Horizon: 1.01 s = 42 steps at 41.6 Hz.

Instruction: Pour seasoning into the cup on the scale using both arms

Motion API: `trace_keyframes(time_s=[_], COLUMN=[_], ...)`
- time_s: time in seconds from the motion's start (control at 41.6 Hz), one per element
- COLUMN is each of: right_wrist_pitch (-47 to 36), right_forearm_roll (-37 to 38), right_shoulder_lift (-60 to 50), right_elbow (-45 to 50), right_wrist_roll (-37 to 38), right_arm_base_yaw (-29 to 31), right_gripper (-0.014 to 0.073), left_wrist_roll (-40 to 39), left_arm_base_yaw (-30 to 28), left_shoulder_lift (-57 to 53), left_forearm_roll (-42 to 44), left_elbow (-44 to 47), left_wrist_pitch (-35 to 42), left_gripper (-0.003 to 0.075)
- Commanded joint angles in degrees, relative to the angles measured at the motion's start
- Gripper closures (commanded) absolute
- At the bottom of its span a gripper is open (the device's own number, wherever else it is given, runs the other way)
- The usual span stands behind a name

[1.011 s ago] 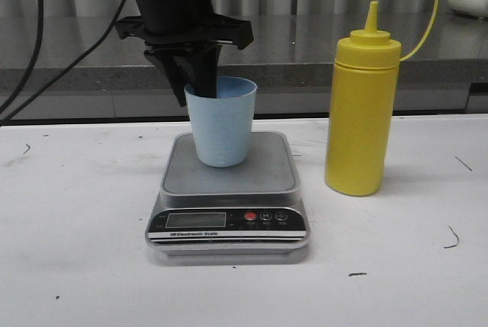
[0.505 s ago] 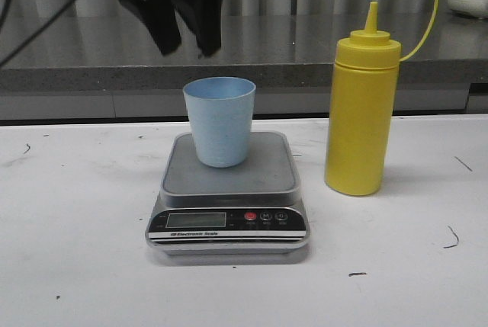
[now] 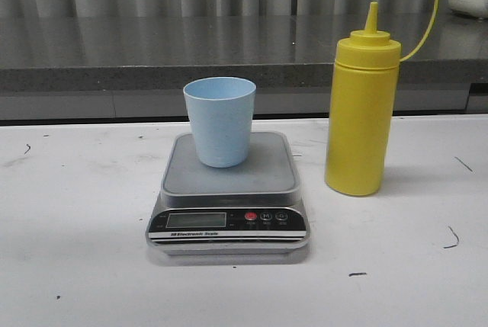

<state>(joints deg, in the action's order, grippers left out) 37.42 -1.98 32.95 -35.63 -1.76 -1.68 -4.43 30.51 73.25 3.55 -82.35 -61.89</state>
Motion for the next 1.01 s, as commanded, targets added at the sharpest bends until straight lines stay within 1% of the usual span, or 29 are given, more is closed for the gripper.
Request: trace_keyframes(time_s=[0.0, 0.289, 0.553, 0.674, 0.987], right_wrist_pitch=[-3.73, -3.73, -3.73, -3.73, -3.73], right_forearm_roll=[0.44, 0.44, 0.44, 0.44, 0.44], right_shoulder_lift=[0.57, 0.57, 0.57, 0.57, 0.57], right_elbow=[-1.58, -1.58, -1.58, -1.58, -1.58], right_wrist_roll=[-0.48, -0.48, -0.48, -0.48, -0.48], right_arm_base_yaw=[0.32, 0.32, 0.32, 0.32, 0.32], right_gripper=[0.0004, 0.0004, 0.0004, 0.0004, 0.0004], left_wrist_roll=[-1.0, -1.03, -3.49, -3.47, -3.47], left_arm_base_yaw=[-0.19, -0.19, -0.19, -0.19, -0.19], left_shoulder_lift=[-7.52, -25.67, -38.69, -41.4, -41.66], left_forearm_roll=[0.35, 0.02, 0.02, 0.02, 0.02], left_elbow=[3.83, 19.53, 28.44, 30.13, 30.35], left_wrist_pitch=[3.3, 4.67, 4.56, 4.67, 4.56], left_gripper=[0.0331, 0.0331, 0.0331, 0.0331, 0.0331])
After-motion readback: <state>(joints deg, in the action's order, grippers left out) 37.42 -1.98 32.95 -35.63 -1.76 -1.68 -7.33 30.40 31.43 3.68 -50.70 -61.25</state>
